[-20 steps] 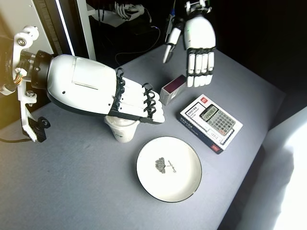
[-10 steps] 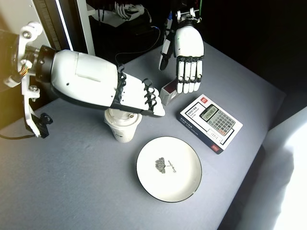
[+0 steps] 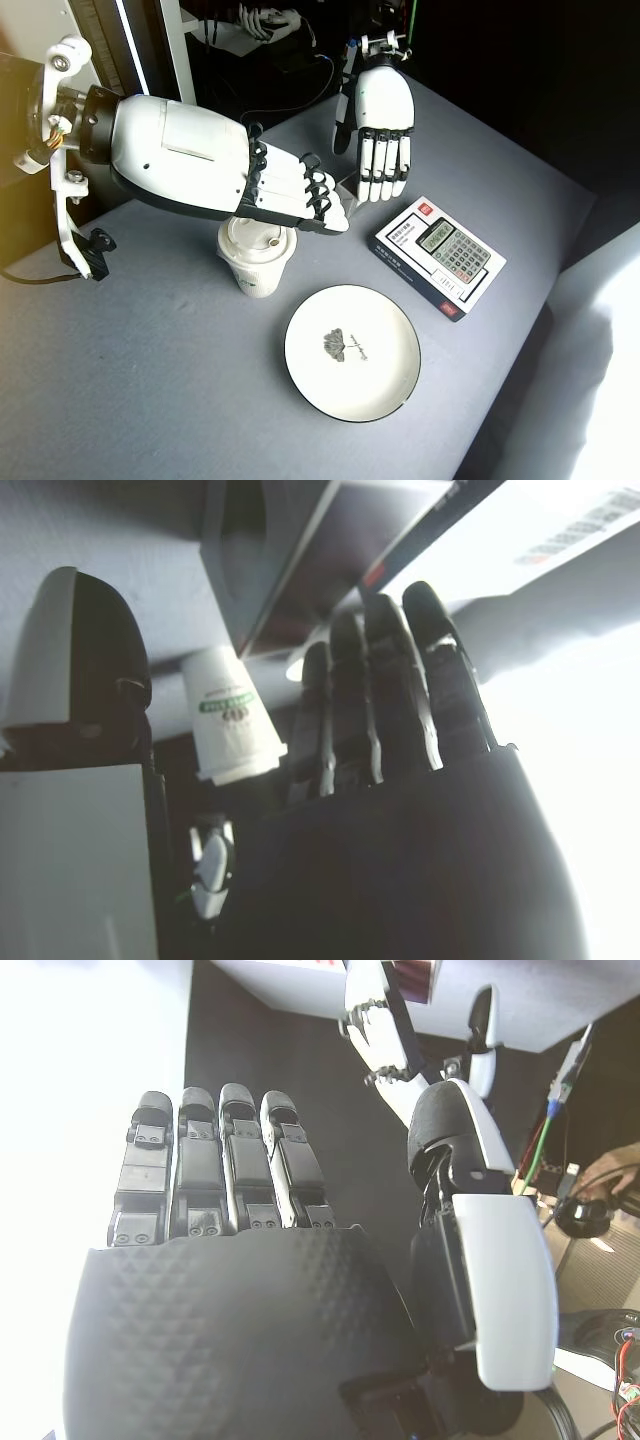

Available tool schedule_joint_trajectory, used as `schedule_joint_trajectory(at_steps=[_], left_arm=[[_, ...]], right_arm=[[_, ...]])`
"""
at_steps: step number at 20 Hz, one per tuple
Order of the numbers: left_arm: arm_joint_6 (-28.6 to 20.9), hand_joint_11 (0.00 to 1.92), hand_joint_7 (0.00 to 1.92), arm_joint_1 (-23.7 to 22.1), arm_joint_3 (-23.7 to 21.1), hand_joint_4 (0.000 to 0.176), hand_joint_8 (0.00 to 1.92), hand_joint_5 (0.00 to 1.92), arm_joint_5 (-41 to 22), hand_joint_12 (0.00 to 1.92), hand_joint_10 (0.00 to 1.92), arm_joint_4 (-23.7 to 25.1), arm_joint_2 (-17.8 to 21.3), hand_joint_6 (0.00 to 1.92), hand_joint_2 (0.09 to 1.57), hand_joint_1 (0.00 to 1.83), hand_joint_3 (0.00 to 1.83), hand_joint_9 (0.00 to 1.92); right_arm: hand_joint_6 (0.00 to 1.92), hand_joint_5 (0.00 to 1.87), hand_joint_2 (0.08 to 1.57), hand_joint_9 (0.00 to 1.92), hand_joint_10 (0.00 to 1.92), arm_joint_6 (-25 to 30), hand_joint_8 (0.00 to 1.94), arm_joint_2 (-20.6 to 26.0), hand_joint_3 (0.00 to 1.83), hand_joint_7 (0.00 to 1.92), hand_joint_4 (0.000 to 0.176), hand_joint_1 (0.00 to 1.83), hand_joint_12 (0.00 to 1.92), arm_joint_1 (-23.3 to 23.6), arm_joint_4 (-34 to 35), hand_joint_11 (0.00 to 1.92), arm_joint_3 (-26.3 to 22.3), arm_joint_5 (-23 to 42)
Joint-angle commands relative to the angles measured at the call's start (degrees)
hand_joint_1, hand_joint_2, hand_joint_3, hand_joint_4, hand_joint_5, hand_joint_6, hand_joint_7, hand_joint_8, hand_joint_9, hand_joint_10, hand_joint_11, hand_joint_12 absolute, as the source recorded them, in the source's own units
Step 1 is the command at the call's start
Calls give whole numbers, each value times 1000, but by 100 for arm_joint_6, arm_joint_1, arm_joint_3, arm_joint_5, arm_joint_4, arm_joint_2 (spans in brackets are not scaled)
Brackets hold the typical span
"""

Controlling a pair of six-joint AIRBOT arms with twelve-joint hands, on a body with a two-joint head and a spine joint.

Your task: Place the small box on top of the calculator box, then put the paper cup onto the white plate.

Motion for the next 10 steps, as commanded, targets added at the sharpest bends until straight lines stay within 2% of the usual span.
schedule_joint_trajectory(at_steps=[1, 4, 10], left_arm=[[30, 0, 283, 14, 19, 0, 0, 206, -480, 656, 0, 78, -30, 1, 1039, 1100, 7, 269], [56, 0, 291, 111, 101, 0, 4, 213, -527, 718, 4, 78, -135, 3, 1044, 1055, 1, 291], [83, 13, 320, 261, 260, 0, 9, 220, -545, 707, 10, 79, -314, 6, 1064, 1021, 5, 319]], right_arm=[[1, 97, 1261, 54, 6, 34, 2, 59, 0, 88, 0, 332, 1, 14, 121, 4, 16, 490], [0, 72, 1271, 43, 0, 35, 0, 59, 4, 73, 0, 292, 0, 14, 161, 0, 38, 491], [6, 93, 1263, 58, 5, 35, 4, 59, 0, 91, 0, 338, 8, 21, 173, 15, 38, 507]])
